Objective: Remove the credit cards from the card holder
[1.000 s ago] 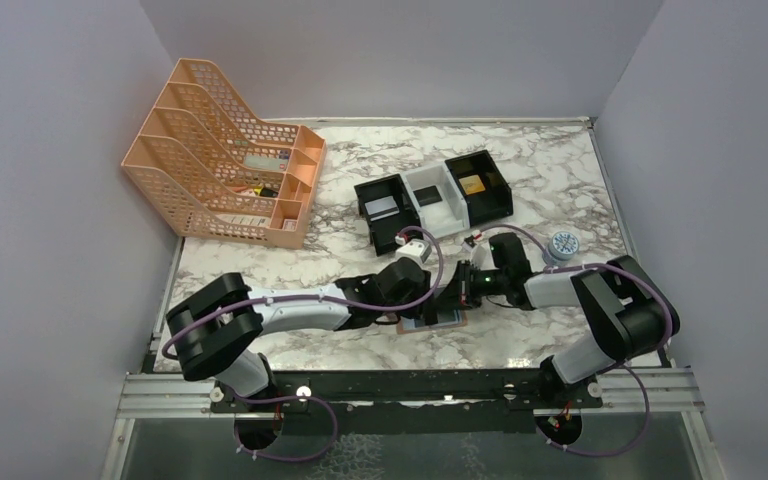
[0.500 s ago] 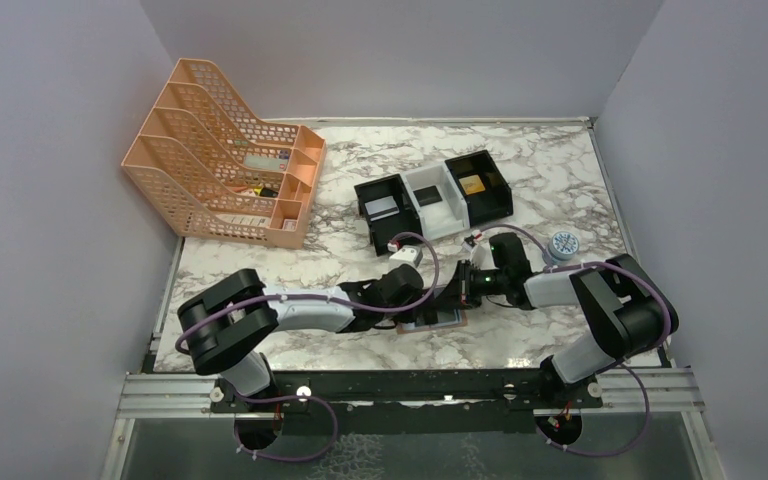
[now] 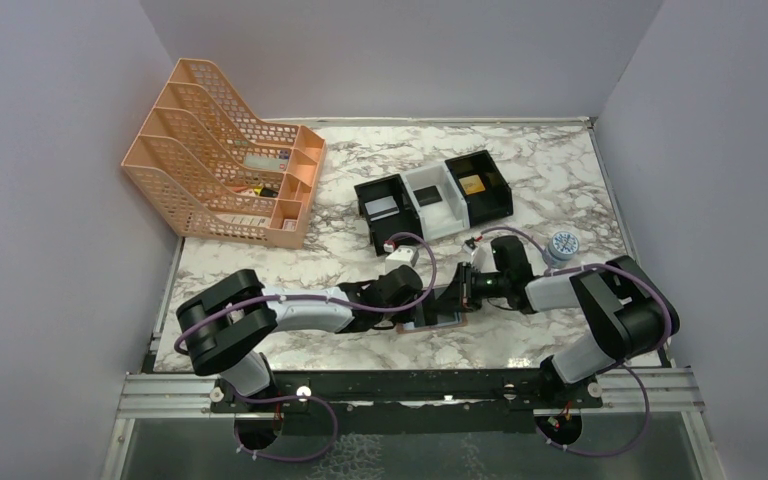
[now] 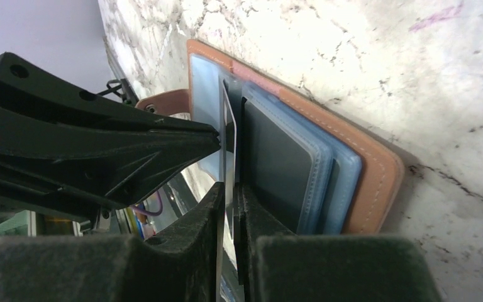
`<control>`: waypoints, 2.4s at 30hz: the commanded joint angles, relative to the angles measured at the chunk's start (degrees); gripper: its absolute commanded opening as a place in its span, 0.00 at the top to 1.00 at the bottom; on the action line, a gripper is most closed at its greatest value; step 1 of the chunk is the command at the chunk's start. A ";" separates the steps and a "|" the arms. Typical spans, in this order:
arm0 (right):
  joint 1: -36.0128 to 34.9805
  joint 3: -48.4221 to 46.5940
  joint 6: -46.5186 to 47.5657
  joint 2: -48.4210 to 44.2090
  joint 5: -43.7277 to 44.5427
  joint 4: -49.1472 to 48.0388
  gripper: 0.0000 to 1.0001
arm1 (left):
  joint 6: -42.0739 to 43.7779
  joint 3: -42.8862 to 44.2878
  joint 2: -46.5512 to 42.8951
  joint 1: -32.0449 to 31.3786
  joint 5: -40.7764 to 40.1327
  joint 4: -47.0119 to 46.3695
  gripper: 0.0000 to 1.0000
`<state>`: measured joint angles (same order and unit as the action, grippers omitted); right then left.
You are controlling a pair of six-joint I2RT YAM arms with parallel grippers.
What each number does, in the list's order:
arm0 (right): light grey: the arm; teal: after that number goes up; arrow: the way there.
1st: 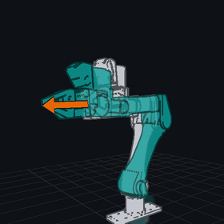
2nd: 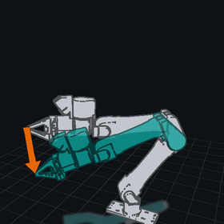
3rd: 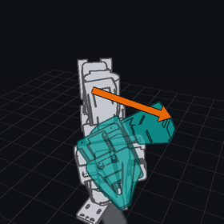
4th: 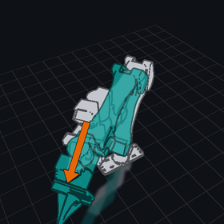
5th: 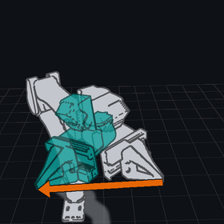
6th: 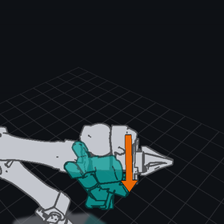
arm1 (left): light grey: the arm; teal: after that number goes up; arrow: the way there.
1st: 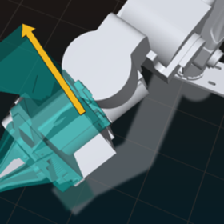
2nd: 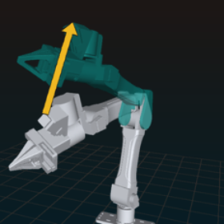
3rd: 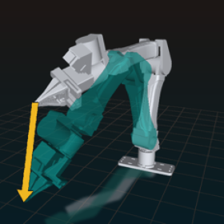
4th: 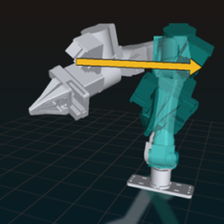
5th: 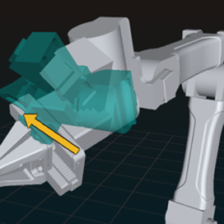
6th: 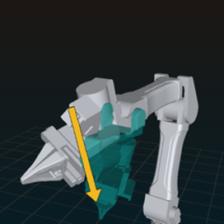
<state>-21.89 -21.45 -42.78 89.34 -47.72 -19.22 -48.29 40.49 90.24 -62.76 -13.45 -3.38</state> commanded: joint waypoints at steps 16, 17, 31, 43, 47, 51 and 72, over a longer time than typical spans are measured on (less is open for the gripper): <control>0.11 3.41 -4.64 -0.32 -1.89 -13.89 0.74 | -0.91 0.25 2.58 -0.19 1.11 4.92 0.91; 0.10 3.45 -4.22 -0.59 -0.87 -13.48 0.74 | -1.00 0.14 2.53 -0.25 1.19 4.79 0.91; -0.48 2.12 0.48 2.51 -2.96 -11.28 0.77 | -0.47 0.11 2.73 0.10 1.84 4.02 0.91; -1.94 0.22 -0.72 4.38 -3.37 -12.81 0.83 | -0.13 -0.12 2.89 0.10 1.81 4.35 0.91; -2.10 -1.06 0.10 5.62 -2.31 -10.94 0.85 | 0.00 -0.15 2.58 0.10 1.36 4.76 0.91; -2.10 -1.52 0.57 6.14 -3.04 -10.13 0.93 | 0.22 0.11 2.41 0.10 0.78 5.67 0.91; -2.01 -3.07 6.83 -13.04 11.99 10.39 0.99 | 1.29 -0.53 -0.43 0.25 -0.59 5.47 0.84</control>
<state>-23.68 -23.42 -37.82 80.01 -40.66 -12.36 -48.64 41.08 90.52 -62.70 -13.43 -2.52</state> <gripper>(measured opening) 0.015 0.127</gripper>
